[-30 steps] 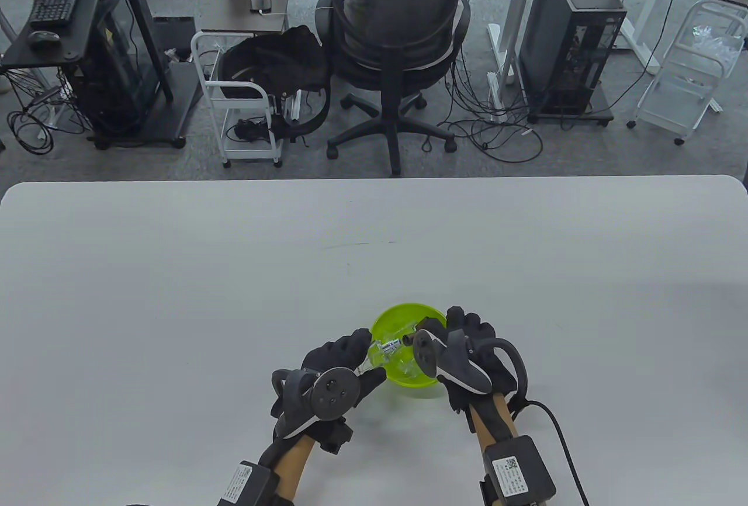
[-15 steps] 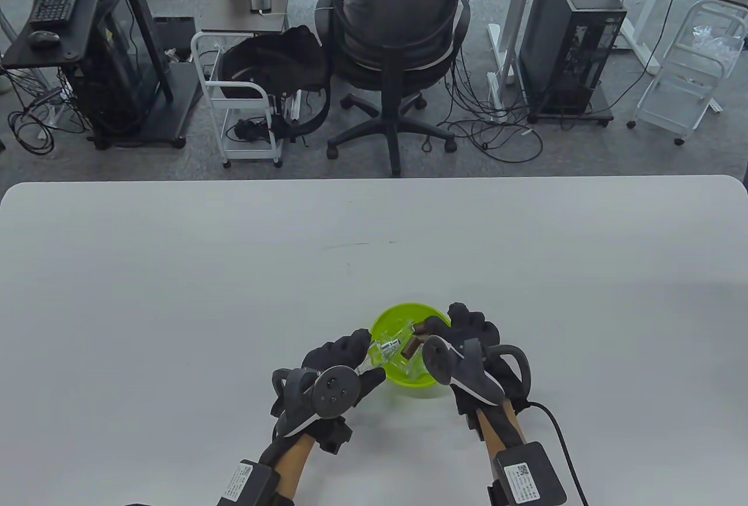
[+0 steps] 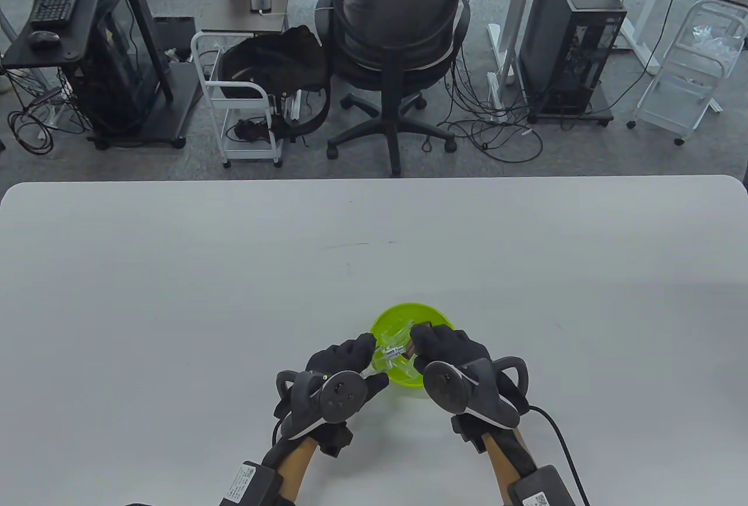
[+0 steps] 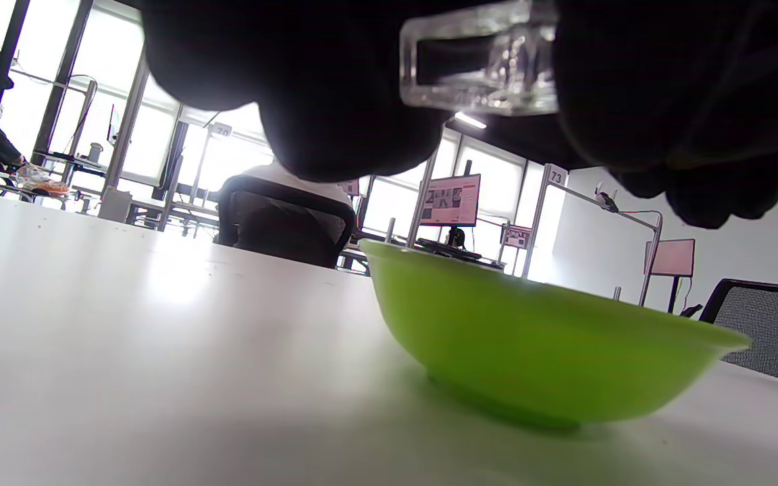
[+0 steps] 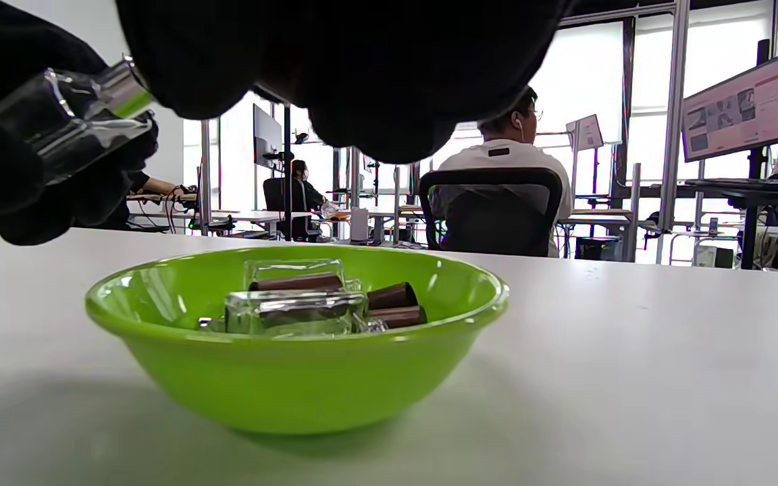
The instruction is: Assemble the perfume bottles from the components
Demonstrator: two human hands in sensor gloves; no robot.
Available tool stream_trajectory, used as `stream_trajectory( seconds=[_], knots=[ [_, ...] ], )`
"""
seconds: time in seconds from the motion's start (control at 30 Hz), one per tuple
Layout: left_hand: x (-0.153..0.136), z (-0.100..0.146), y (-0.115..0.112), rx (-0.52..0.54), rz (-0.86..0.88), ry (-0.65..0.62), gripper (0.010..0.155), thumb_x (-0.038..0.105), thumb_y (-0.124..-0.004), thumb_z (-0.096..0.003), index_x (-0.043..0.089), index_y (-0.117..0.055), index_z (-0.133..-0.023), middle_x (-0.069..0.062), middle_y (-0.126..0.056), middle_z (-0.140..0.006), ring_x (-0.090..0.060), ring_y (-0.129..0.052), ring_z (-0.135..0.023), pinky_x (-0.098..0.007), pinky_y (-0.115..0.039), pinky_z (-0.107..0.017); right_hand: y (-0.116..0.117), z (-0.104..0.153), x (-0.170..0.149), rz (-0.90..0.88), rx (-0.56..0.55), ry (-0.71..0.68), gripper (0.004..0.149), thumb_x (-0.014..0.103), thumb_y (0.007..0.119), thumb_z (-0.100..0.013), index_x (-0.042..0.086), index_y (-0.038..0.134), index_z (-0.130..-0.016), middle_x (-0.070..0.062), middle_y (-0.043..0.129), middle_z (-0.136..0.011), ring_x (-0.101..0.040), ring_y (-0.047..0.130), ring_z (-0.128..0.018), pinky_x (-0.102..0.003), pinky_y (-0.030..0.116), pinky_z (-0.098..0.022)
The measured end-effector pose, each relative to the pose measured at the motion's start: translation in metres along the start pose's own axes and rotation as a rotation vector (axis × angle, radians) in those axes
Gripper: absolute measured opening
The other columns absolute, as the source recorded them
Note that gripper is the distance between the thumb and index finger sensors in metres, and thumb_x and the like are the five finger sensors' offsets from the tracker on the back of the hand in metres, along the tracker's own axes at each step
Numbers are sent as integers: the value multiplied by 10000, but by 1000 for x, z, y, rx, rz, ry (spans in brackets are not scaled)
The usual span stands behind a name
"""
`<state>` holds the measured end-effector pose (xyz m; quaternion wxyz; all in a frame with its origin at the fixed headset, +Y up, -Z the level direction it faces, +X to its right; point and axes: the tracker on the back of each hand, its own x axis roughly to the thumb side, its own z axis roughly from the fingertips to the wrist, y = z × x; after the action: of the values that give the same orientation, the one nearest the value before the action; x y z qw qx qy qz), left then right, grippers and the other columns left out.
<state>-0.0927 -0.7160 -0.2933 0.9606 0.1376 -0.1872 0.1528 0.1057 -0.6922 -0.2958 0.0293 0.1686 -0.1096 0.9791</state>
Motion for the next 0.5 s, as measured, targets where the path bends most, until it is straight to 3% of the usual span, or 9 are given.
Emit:
stream_trajectory(
  seconds=[0.33,0.5],
  knots=[
    [7,0,-2,-14,-22,-38,733,621,-827,-403,195,-729,-993,-39,-916,-865,-195,-1001,-632,-344,-827,-563,0,2,9,14,1,-52,539,409,746,-548,317,605,-1060,-72,729,-1027,-172,895,-785,-391,822,-636],
    [6,1,-2,-26,-16,-42,728,614,-830,-403,199,-730,-993,-42,-914,-869,-196,-1002,-632,-345,-828,-562,-7,3,5,-169,32,-83,545,358,754,-551,288,599,-1069,-59,748,-1025,-167,916,-799,-379,837,-648]
  ],
)
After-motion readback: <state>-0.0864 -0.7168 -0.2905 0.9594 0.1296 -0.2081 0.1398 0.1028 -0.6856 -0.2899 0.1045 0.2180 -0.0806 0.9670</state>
